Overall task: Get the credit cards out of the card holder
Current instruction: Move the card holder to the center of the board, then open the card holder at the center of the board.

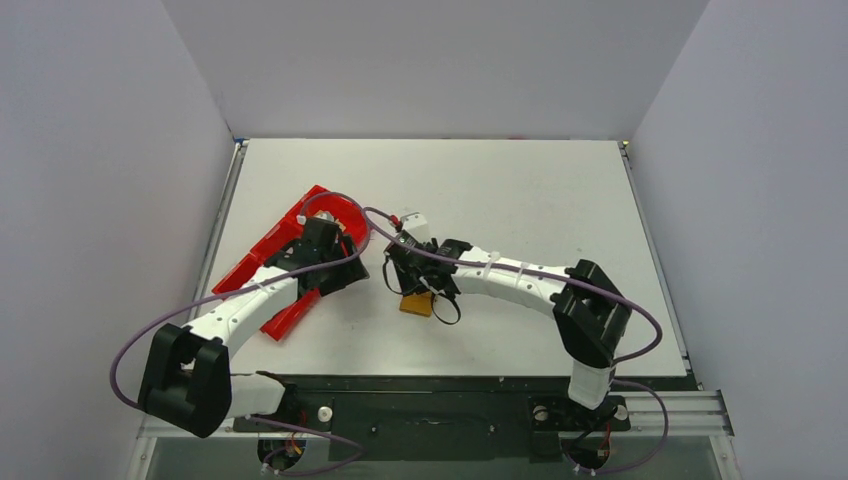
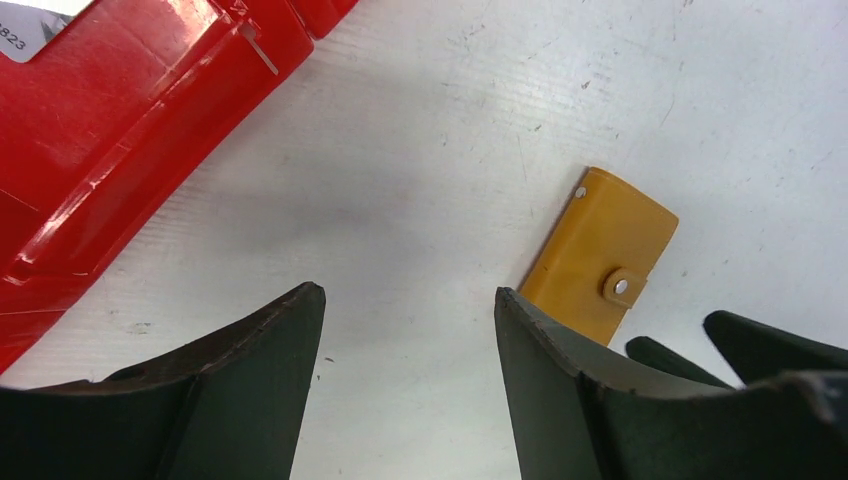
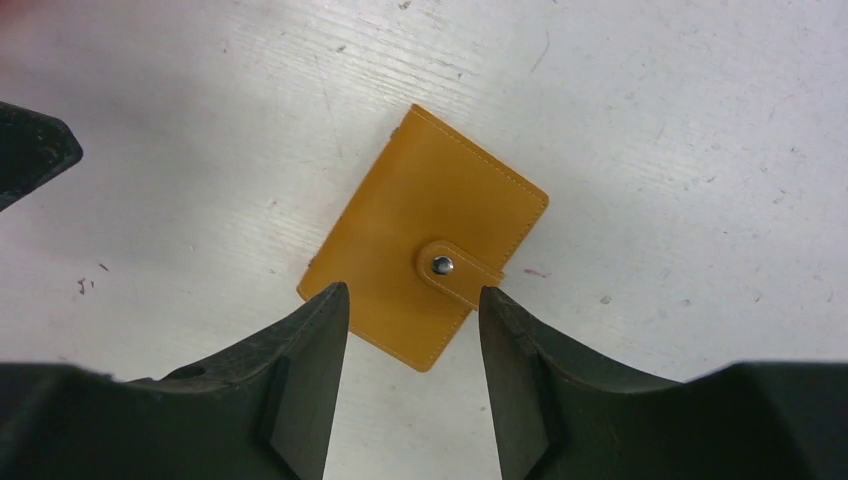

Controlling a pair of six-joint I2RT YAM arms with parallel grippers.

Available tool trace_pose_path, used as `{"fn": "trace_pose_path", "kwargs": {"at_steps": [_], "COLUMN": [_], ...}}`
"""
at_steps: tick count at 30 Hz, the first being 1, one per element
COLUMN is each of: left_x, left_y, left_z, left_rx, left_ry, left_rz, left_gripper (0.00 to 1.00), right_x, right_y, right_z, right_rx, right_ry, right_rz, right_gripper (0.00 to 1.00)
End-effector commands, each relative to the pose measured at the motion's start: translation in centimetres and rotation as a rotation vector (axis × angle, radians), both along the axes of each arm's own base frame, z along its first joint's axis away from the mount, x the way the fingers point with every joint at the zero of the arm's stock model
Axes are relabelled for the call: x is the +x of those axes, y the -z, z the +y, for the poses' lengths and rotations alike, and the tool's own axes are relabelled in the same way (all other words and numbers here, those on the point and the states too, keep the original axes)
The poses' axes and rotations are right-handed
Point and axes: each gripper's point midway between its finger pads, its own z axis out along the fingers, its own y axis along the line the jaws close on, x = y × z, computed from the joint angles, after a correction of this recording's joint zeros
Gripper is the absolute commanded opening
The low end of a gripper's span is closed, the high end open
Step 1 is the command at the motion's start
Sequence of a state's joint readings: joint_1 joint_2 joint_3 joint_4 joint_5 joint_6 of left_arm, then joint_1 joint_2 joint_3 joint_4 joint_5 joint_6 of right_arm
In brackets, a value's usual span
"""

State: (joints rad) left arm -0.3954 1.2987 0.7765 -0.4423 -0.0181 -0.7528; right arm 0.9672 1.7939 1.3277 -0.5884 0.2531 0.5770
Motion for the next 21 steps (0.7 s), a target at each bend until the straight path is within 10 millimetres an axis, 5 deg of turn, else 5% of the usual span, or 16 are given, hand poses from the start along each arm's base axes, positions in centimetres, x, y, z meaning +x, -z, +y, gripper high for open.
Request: {"fn": "trace_pose_path", "kwargs": {"at_steps": [1,7,21], "left_x": [1.0,0.8,0.8], "left_y": [-1.6,-1.7,-1.6], "left_z": [0.2,0.2,0.2], "left_rx": [-0.028,-0.03,-0.036], "left_ry": [-0.01,0.0,-0.005], "left_rz": [-0.067,-0.065,-0.068], "left_gripper": [0.61,0.61,0.61], "right_x": [0.7,1.5,1.3], "right_y": [0.7,1.5,2.5], "right_z": [-0.4,-0.5,0.5], "right_rx": [-0.091,-0.144,-0.129], "right_ry": [0.096,0.127,0.106], "right_rz": [-0.036,-0.059,-0.049], "right_gripper": [0.45,0.35,0.34]}}
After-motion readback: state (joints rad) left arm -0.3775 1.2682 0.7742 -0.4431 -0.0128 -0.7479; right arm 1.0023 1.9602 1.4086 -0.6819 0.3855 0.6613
